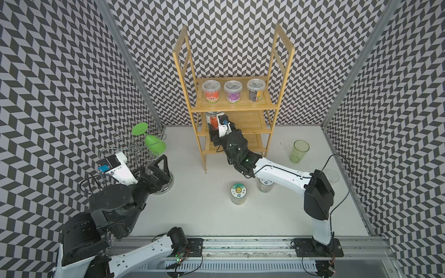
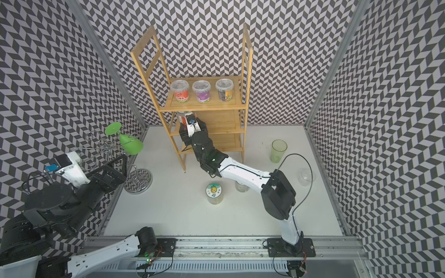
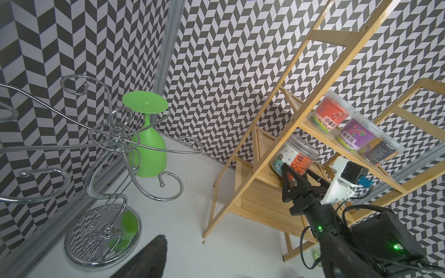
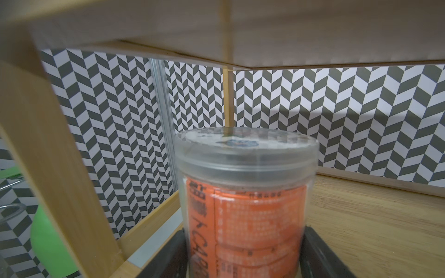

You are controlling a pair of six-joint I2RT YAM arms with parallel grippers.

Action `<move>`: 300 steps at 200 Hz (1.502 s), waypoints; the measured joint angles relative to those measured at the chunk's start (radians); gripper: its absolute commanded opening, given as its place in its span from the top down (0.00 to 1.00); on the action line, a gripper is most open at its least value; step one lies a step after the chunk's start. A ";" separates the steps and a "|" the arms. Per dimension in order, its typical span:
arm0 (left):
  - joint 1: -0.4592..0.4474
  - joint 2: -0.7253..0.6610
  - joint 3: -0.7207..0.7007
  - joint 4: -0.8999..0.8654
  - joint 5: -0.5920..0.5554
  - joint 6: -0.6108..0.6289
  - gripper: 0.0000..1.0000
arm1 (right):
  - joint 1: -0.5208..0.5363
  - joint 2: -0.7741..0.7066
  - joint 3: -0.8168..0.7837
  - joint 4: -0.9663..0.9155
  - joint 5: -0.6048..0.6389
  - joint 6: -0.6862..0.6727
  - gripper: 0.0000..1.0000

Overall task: Place the seed container on the shelf
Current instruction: Place the seed jar on the shelf.

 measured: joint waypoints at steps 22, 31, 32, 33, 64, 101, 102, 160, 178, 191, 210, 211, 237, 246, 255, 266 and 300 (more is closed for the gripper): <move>0.000 0.000 0.000 -0.001 -0.001 -0.002 0.00 | 0.000 0.000 0.003 -0.009 0.001 0.003 0.28; 0.000 0.000 0.000 -0.002 -0.001 -0.003 0.00 | 0.000 0.000 0.003 -0.010 0.003 0.003 0.28; 0.000 0.000 0.000 -0.002 -0.001 -0.003 0.01 | 0.000 0.000 0.003 -0.010 0.003 0.003 0.28; 0.000 0.000 0.000 -0.002 -0.001 -0.003 0.01 | 0.000 0.000 0.003 -0.010 0.004 0.004 0.28; -0.006 0.000 0.000 -0.003 -0.001 -0.004 0.00 | 0.000 0.000 0.003 -0.011 0.011 0.008 0.24; -0.007 -0.001 0.000 -0.004 -0.001 -0.005 0.01 | 0.000 -0.014 -0.017 -0.009 0.014 0.011 0.20; -0.007 -0.001 0.000 -0.004 -0.001 -0.005 0.00 | 0.000 -0.015 -0.019 -0.009 0.014 0.011 0.20; -0.012 -0.001 -0.001 -0.004 -0.001 -0.005 0.00 | 0.000 -0.050 -0.065 -0.011 0.022 0.019 0.15; -0.013 -0.001 -0.001 -0.004 -0.001 -0.005 0.00 | 0.000 -0.053 -0.070 -0.012 0.024 0.021 0.13; -0.013 -0.001 -0.002 -0.004 -0.001 -0.005 0.00 | 0.000 -0.053 -0.070 -0.012 0.024 0.021 0.13; -0.013 -0.003 -0.003 -0.004 -0.001 -0.005 0.00 | 0.000 -0.053 -0.070 -0.012 0.023 0.021 0.13; -0.013 -0.003 -0.003 -0.004 -0.001 -0.005 0.00 | 0.000 -0.053 -0.069 -0.013 0.023 0.021 0.13; -0.013 -0.007 -0.005 -0.004 -0.001 -0.005 0.01 | 0.000 -0.053 -0.060 -0.027 0.019 0.026 0.13; -0.013 -0.007 -0.005 -0.004 -0.001 -0.005 0.00 | 0.000 -0.050 -0.054 -0.036 0.019 0.029 0.14; -0.013 -0.007 -0.005 -0.004 -0.001 -0.005 0.01 | 0.000 -0.043 -0.040 -0.043 0.019 0.030 0.14; -0.014 -0.007 -0.005 -0.004 -0.001 -0.004 0.00 | 0.000 -0.032 -0.024 -0.048 0.019 0.030 0.14; -0.019 -0.007 -0.005 -0.004 -0.005 -0.005 0.00 | -0.002 -0.005 0.019 -0.061 0.021 0.031 0.14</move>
